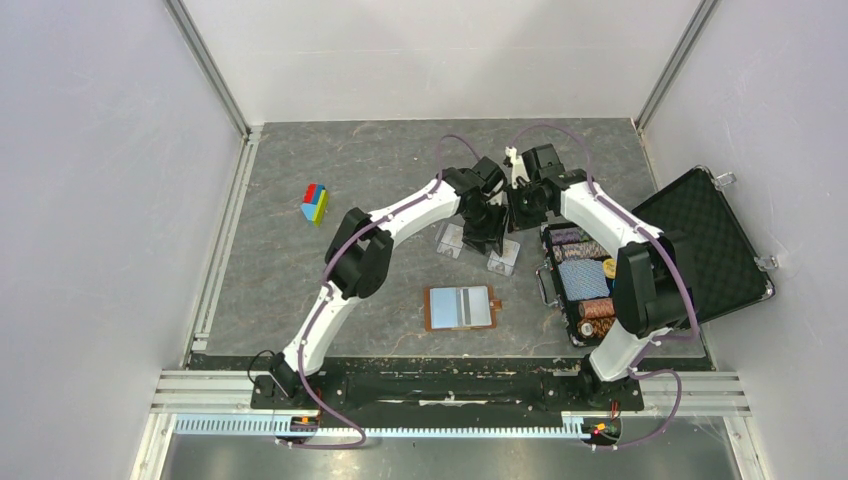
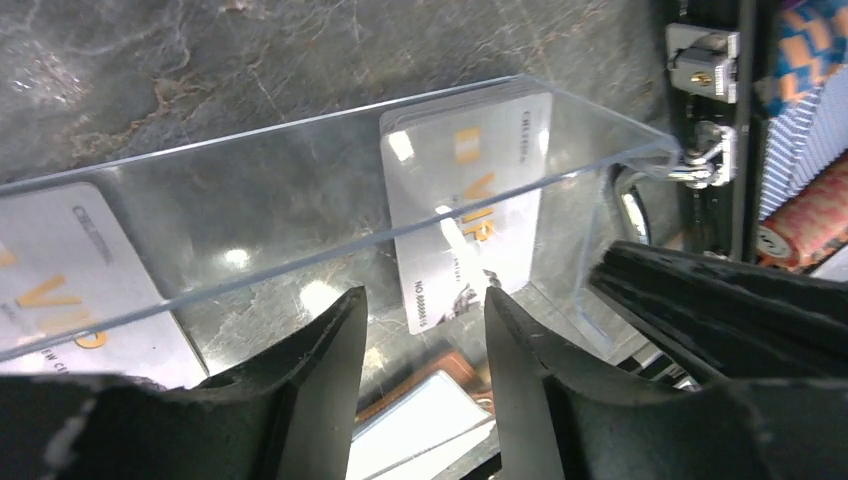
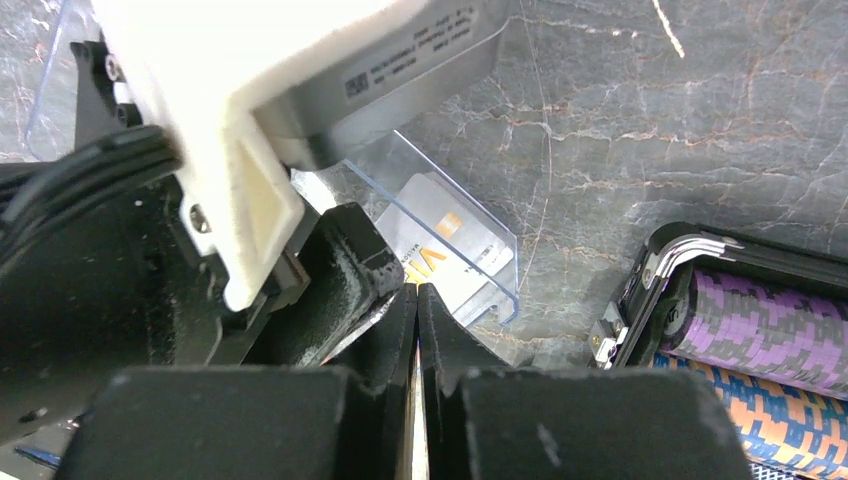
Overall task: Put the credit cards into the card holder
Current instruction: Pick up the credit card from the storage box.
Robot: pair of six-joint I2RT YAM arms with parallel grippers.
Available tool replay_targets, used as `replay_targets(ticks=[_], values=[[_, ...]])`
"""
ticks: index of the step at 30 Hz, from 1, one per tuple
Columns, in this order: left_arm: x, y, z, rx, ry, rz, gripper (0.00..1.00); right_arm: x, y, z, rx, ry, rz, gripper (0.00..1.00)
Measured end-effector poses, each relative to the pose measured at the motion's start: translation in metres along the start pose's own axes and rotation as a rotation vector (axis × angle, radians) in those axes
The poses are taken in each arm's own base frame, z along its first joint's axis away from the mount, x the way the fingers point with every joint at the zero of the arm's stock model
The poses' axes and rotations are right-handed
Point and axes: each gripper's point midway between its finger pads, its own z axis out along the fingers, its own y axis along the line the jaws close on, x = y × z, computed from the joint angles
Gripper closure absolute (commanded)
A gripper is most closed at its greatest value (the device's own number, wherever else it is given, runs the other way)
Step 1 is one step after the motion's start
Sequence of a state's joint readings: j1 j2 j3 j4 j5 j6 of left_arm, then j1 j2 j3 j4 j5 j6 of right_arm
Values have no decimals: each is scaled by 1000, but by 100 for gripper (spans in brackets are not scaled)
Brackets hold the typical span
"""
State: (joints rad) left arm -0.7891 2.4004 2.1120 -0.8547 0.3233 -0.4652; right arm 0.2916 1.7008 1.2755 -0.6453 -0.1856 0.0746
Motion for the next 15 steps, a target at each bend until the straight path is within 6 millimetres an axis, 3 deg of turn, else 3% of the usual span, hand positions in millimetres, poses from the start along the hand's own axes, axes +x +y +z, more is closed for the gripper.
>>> replay_targets(ticks=[3,4,6,7,15], values=[[9,5,8,-18,35,-3,56,6,-1,2,1,14,2,97],[11,6,11,-16,45,-6,63,10,-2,3,2,22,4,96],[15,6,16,-5,64,-10,91,14,-3,4,3,35,4,96],[17,2,17,21,76,-14,98,16,-3,5,4,39,4,96],[11,-5,13,47,63,-2,98,15,-6,3,7,34,8,95]])
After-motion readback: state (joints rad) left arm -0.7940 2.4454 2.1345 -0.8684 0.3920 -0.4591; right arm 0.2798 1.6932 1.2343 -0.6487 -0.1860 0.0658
